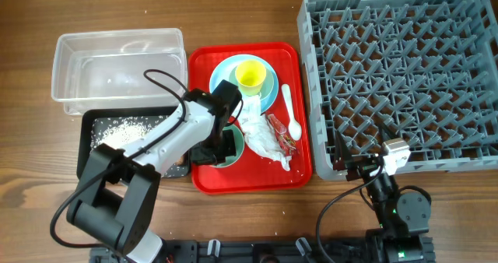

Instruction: Sort waste into correct bins and load items into the dishwasher rack

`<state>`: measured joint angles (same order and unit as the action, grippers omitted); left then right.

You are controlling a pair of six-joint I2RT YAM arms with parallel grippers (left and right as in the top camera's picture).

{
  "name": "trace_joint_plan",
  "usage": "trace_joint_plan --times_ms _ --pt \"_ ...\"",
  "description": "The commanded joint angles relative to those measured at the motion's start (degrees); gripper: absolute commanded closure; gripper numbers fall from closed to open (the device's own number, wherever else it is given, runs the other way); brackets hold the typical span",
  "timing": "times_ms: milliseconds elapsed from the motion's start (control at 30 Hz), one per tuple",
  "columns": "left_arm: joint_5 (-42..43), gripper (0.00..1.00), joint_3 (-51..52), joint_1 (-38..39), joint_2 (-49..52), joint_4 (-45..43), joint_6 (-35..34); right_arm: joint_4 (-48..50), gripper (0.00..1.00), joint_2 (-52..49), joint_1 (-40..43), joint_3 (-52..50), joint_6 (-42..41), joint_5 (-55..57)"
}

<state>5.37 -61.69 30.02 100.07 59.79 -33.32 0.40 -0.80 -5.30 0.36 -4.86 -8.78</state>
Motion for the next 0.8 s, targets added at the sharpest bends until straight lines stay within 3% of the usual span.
trace_joint_plan --times_ms 0,167,200,233,300,333,467,533,633,767 --pt "-4.04 0.96 -0.63 0.09 -4.52 0.52 -0.17 0.24 0.00 0.15 0.07 -0.04 0.24 -0.26" --pt "-3.82 0.96 -3.67 0.09 -12.26 1.05 -3.65 0.24 0.00 0.15 0.07 -0.04 0.24 -0.26" --pt "2.03 0.95 -4.00 0.09 -15.93 -2.62 -3.63 0.24 0.00 0.15 0.07 -0.04 0.24 -0.26" --pt "8.44 0.77 -4.00 0.24 -17.81 -7.52 -3.32 0.24 0.00 0.15 0.07 -0.04 0.24 -0.26" --pt "11.39 0.57 -4.00 0.81 -18.34 -11.98 -2.95 0.24 0.00 0.15 0.07 -0.04 0.26 -0.26" --pt "11.28 0.50 -4.00 1.40 -18.27 -14.03 -2.93 0.24 0.00 0.15 0.07 -0.04 0.24 -0.26" --pt "9.64 0.40 -4.00 3.72 -14.82 -18.69 -1.99 0.24 0.00 0.15 0.07 -0.04 0.24 -0.26" --pt "7.67 0.35 -4.00 5.03 -12.74 -20.50 3.06 0.24 0.01 0.15 0.07 -0.04 0.24 -0.26" --pt "-1.84 0.31 -4.00 6.75 -9.42 -21.18 11.13 0.24 0.00 0.15 0.07 -0.04 0.24 -0.26" --pt "-5.27 0.26 -4.00 8.46 -6.49 -22.88 17.70 0.24 0.00 0.15 0.07 -0.04 0.24 -0.26"
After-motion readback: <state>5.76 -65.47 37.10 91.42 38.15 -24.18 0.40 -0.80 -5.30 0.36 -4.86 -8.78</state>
